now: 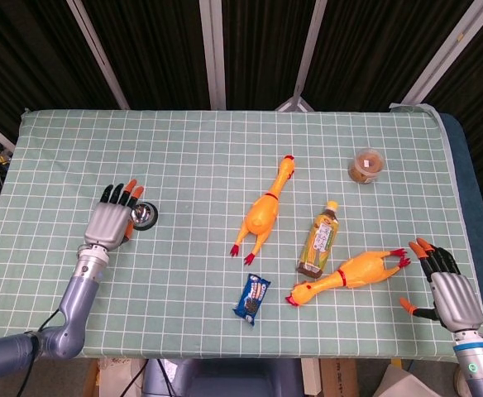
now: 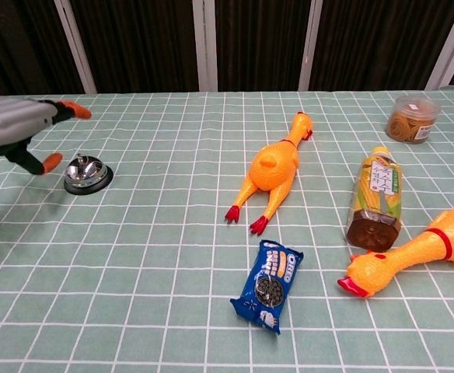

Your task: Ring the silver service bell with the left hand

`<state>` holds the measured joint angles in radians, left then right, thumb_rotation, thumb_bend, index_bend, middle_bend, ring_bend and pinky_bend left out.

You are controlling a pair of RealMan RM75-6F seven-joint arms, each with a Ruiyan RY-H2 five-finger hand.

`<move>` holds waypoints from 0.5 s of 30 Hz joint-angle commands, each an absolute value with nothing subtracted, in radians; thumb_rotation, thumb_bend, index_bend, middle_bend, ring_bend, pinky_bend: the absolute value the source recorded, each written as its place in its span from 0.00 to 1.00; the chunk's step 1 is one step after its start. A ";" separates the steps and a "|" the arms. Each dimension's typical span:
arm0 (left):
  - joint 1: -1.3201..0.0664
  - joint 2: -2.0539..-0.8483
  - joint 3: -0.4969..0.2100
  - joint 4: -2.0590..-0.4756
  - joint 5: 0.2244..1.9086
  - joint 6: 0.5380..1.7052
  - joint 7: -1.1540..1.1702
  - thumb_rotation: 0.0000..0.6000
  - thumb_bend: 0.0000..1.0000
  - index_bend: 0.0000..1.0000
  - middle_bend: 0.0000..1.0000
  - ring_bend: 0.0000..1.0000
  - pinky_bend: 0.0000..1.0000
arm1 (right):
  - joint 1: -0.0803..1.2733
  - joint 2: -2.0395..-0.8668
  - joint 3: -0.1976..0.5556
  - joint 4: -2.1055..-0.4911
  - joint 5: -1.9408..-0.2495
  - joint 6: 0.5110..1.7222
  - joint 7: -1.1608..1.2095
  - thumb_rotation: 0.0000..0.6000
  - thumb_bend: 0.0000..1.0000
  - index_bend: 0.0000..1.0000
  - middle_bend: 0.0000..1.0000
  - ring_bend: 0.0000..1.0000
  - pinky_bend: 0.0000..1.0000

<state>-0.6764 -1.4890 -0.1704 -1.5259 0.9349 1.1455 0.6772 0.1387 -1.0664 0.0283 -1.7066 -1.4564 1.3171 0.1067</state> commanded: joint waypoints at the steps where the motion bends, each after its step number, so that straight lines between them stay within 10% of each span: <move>1: -0.669 -1.432 -0.202 -1.603 0.983 1.196 0.641 1.00 0.65 0.00 0.00 0.00 0.00 | 0.139 -1.066 0.028 -1.707 -1.455 1.316 0.107 1.00 0.25 0.00 0.00 0.00 0.00; 10: -0.562 -1.326 -0.119 -1.745 1.067 1.304 0.612 1.00 0.21 0.00 0.00 0.00 0.00 | 0.138 -1.066 0.028 -1.704 -1.457 1.319 0.105 1.00 0.25 0.00 0.00 0.00 0.00; 15: -0.438 -1.256 -0.013 -1.804 1.179 1.419 0.532 1.00 0.13 0.00 0.00 0.00 0.00 | 0.137 -1.068 0.027 -1.700 -1.463 1.324 0.093 1.00 0.25 0.00 0.00 0.00 0.00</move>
